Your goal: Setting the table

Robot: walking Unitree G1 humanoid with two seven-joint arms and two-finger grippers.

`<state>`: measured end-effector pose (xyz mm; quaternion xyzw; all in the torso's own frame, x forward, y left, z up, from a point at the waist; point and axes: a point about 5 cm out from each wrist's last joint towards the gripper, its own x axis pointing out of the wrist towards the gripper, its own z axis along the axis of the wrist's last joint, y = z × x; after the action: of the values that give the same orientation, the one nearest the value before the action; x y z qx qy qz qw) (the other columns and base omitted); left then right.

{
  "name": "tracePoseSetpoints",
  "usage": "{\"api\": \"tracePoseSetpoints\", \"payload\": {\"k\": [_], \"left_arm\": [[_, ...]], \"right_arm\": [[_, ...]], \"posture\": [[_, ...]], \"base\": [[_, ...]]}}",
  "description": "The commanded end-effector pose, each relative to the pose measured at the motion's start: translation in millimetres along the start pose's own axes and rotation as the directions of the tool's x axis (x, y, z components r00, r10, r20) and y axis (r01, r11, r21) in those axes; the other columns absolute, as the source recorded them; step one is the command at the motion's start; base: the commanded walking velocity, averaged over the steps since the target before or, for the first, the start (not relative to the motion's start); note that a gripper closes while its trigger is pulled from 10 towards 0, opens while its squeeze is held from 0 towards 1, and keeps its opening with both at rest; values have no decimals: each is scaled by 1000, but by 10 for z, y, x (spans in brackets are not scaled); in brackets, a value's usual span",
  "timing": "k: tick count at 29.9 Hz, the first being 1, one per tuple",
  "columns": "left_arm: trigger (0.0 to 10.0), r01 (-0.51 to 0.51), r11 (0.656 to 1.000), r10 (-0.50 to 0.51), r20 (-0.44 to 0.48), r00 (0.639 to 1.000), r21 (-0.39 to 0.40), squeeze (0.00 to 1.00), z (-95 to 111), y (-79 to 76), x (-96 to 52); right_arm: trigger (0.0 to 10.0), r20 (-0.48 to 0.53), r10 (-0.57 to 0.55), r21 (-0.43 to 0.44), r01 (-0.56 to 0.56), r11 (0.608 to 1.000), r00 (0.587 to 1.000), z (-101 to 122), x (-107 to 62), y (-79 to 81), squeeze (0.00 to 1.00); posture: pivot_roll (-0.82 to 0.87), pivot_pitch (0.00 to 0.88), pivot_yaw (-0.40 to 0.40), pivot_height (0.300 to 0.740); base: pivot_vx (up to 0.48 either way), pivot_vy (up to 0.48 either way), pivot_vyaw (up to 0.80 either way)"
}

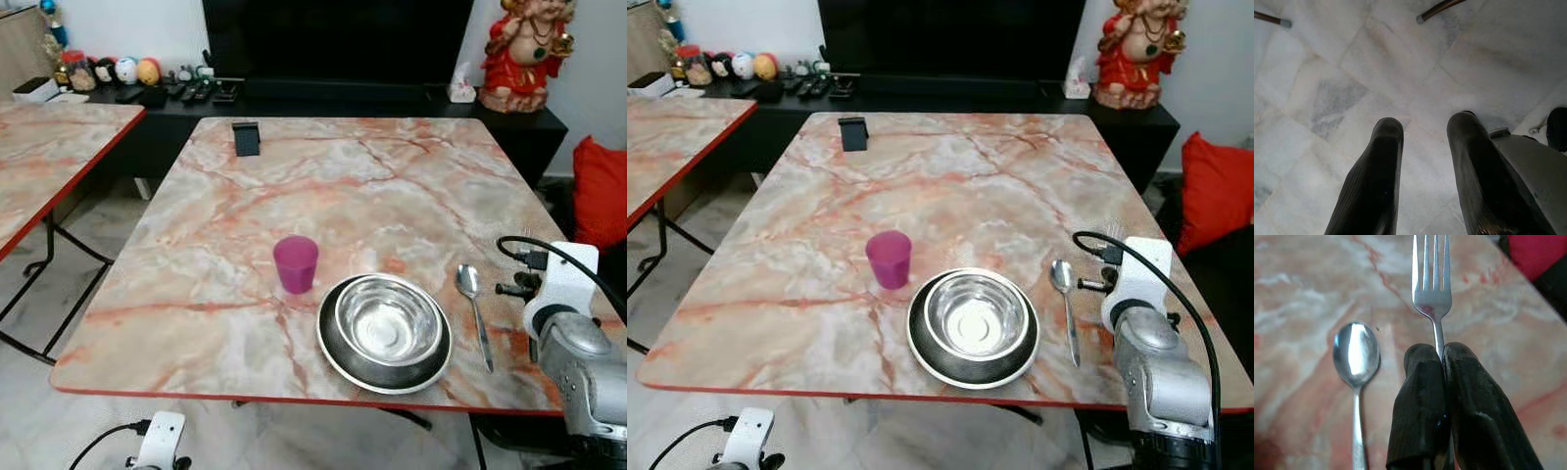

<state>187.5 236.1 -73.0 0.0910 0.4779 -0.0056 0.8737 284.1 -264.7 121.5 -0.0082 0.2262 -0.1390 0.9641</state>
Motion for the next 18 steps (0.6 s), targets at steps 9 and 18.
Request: {"api": "tracePoseSetpoints", "payload": {"k": [9, 18], "left_arm": [[10000, 0, 1000, 0, -11, 1000, -5, 0, -16, 7, -2], [10000, 0, 1000, 0, -13, 1000, -8, 0, -16, 9, -2]], "right_arm": [[10000, -35, 64, 5, -64, 998, 997, 33, 207, 36, 0], [10000, -38, 76, -34, -78, 996, 996, 31, 298, 14, 0]], "posture": [[-59, 0, 4, 740], [-56, 0, 6, 740]], "base": [[0, 0, 0], [0, 0, 0]]}}
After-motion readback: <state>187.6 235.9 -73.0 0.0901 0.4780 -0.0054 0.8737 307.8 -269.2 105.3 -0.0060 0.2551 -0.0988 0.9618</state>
